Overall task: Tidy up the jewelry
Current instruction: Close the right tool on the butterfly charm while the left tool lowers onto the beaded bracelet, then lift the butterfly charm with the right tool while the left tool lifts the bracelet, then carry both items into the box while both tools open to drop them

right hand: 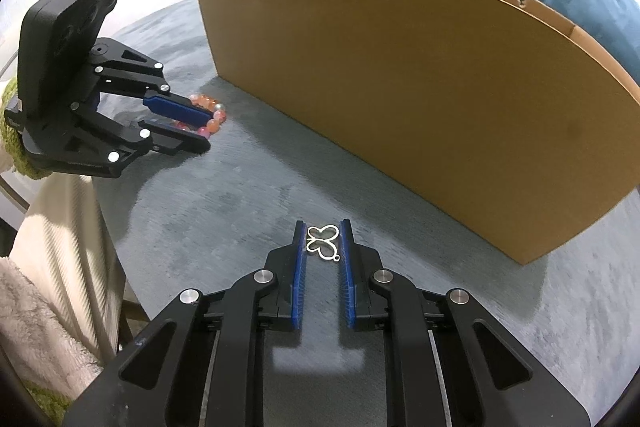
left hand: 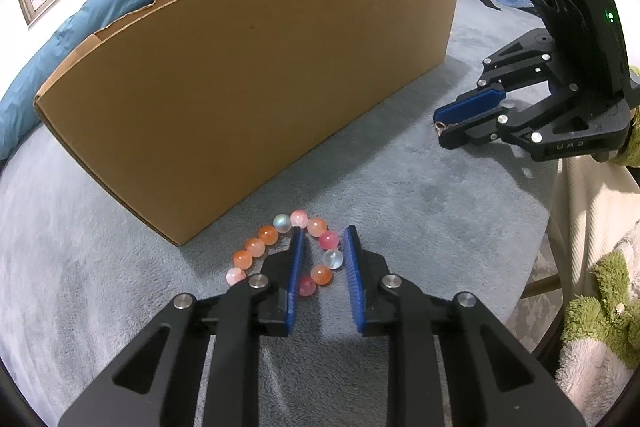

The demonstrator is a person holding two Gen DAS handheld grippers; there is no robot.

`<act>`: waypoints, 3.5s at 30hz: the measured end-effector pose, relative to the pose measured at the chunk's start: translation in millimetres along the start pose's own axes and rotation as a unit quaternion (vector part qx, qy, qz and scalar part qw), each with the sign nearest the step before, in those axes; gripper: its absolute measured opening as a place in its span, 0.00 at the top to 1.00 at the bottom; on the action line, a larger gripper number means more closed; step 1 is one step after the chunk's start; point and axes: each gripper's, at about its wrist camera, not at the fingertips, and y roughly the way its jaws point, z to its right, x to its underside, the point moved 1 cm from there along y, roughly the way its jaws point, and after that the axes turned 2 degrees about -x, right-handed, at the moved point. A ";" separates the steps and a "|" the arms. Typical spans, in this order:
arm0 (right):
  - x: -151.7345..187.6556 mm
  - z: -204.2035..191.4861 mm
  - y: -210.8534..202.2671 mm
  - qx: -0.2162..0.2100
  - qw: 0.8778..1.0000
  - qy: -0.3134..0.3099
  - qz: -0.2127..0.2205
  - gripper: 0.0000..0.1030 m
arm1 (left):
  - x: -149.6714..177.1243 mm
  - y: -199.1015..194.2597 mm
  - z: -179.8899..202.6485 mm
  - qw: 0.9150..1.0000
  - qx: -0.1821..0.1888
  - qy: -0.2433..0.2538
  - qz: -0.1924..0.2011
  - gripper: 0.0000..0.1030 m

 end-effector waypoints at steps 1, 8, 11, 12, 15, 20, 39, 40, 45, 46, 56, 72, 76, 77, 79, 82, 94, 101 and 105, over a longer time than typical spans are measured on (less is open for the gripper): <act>1.0 1.4 -0.8 0.000 1.000 0.002 0.000 0.86 | -0.1 0.0 0.1 1.000 0.000 0.000 0.000 0.81; 1.5 4.1 0.4 -0.004 1.000 0.010 -0.002 0.86 | 0.9 0.9 1.3 1.000 -0.002 0.005 -0.003 0.81; -1.0 4.9 1.3 -0.009 1.000 0.013 -0.003 0.86 | 1.8 -2.1 0.7 1.000 0.007 0.002 -0.001 0.81; -1.0 5.5 0.5 -0.010 1.000 0.013 -0.004 0.85 | 2.3 -2.7 -0.9 1.000 0.011 0.001 0.000 0.81; -0.9 8.0 -1.3 -0.012 1.000 0.014 -0.003 0.84 | 6.2 -6.6 -5.1 1.000 0.021 -0.004 0.000 0.81; 0.9 8.9 -1.7 -0.013 1.000 0.018 0.001 0.84 | 10.2 -5.6 -7.7 1.000 0.020 -0.004 -0.004 0.81; 5.5 -5.0 4.6 0.013 1.000 -0.005 0.003 0.83 | 4.7 4.0 -0.3 1.000 0.009 0.000 -0.007 0.84; 5.5 -6.0 4.7 0.015 1.000 -0.008 0.003 0.84 | 5.0 3.7 -0.2 1.000 0.008 0.000 -0.007 0.85; 3.5 -6.3 3.9 0.018 1.000 -0.006 0.006 0.86 | 5.7 0.1 -1.0 1.000 0.005 0.000 0.001 0.90; 3.2 -5.4 3.2 0.017 1.000 -0.006 0.006 0.86 | 5.8 -1.6 -1.1 1.000 0.004 0.000 0.004 0.91; 1.1 -1.9 -13.7 0.023 0.999 0.003 0.022 0.87 | 7.3 -17.7 -4.3 1.000 -0.003 -0.008 0.023 0.92; 1.0 7.9 -63.0 0.043 0.993 0.053 0.095 0.87 | -6.8 -70.7 -10.0 0.997 -0.026 -0.036 0.070 0.92; -5.6 12.3 -81.5 0.043 0.989 0.057 0.128 0.87 | -19.8 -94.4 -8.9 0.995 -0.017 -0.040 0.089 0.92; -6.7 13.2 -84.3 0.043 0.988 0.057 0.134 0.87 | -22.6 -99.2 -8.8 0.995 -0.014 -0.042 0.093 0.92; -11.3 16.2 -97.3 0.040 0.986 0.059 0.153 0.87 | -31.6 -114.4 -7.8 0.993 -0.010 -0.044 0.110 0.92; -18.6 19.5 -112.5 0.036 0.982 0.061 0.175 0.87 | -46.3 -133.5 -6.4 0.990 -0.005 -0.038 0.134 0.92; -61.0 35.8 -157.2 0.030 0.971 0.048 0.231 0.87 | -118.4 -167.8 -9.0 0.977 0.001 -0.010 0.213 0.92; -84.1 67.8 -145.6 0.031 0.978 0.046 0.202 0.86 | -157.4 -130.5 -29.3 0.980 0.000 -0.012 0.197 0.92; -88.4 82.3 -127.9 0.024 0.985 0.046 0.166 0.86 | -161.8 -95.3 -32.1 0.987 0.017 -0.006 0.161 0.92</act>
